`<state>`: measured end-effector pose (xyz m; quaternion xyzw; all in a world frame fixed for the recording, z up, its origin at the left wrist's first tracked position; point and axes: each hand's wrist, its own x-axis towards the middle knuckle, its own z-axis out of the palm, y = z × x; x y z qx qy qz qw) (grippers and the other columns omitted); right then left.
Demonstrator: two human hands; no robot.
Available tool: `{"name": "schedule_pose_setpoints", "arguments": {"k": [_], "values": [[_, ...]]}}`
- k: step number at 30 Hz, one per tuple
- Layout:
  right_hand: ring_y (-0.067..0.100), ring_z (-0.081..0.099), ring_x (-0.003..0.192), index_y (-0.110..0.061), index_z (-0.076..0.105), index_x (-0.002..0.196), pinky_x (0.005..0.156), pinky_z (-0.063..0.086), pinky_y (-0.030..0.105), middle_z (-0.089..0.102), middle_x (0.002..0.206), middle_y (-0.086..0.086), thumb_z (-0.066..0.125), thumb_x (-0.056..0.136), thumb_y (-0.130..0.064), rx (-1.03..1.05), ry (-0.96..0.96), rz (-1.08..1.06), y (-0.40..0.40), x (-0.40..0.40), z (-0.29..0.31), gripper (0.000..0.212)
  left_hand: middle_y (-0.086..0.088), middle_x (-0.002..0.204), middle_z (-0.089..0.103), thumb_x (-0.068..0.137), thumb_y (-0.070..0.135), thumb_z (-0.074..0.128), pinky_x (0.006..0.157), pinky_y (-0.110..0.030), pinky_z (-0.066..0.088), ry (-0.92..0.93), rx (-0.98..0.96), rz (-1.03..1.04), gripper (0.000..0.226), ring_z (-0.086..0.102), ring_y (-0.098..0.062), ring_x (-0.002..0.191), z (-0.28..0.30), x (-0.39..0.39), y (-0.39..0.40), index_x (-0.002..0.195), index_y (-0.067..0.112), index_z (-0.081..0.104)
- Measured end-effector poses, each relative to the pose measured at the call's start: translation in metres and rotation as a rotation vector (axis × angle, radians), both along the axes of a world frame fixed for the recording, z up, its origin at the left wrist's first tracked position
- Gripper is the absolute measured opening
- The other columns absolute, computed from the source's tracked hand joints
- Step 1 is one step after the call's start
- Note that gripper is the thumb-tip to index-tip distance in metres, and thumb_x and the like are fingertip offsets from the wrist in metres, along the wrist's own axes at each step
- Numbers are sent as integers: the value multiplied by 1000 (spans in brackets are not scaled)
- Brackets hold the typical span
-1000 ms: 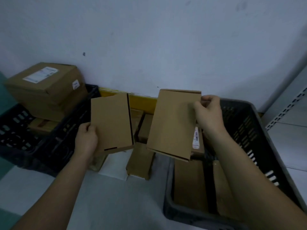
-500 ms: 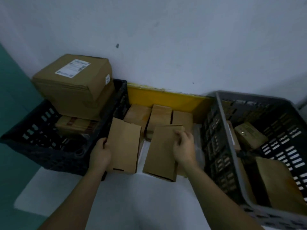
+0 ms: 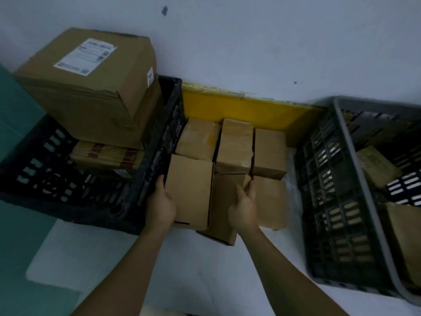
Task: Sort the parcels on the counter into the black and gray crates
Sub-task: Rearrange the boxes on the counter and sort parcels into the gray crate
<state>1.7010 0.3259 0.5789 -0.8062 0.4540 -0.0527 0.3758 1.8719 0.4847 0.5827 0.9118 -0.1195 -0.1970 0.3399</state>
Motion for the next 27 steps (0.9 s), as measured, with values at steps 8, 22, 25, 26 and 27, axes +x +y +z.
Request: {"name": "schedule_pose_setpoints", "arguments": {"k": [8,22,25,26,27], "values": [[42,-9,165,-16,17,171,129,33,49,-34,172,18,67,101,-15,-209,461,182,6,15,-35,87,-12,178,0,109,29,42,127,-59,24,-363,440,-469,62,2,-38,162,-18,-33,-16,168,18,24],[44,-11,164,-25,5,172,132,6,62,-15,179,17,57,98,-72,-208,692,679,-5,3,-45,102,-16,178,-11,100,70,38,128,-66,12,-281,561,-643,93,-14,-43,162,-11,-14,-38,171,26,-2],[44,-8,165,-26,8,172,132,8,61,-12,179,17,51,99,-74,-195,694,694,-8,8,-38,98,-15,178,-8,100,71,38,128,-66,14,-271,558,-643,92,-12,-42,163,-10,-14,-39,170,26,-1],[43,-7,165,-26,9,172,132,8,60,-10,180,16,51,100,-73,-201,698,699,-9,8,-36,96,-14,178,-7,100,72,37,128,-66,14,-271,552,-644,92,-12,-41,163,-9,-15,-39,170,26,-1],[43,-7,165,-25,10,172,133,8,59,-9,180,16,51,101,-71,-208,699,703,-11,9,-34,94,-14,178,-6,100,74,35,128,-65,14,-269,545,-645,92,-11,-41,163,-8,-16,-39,170,26,-1]]}}
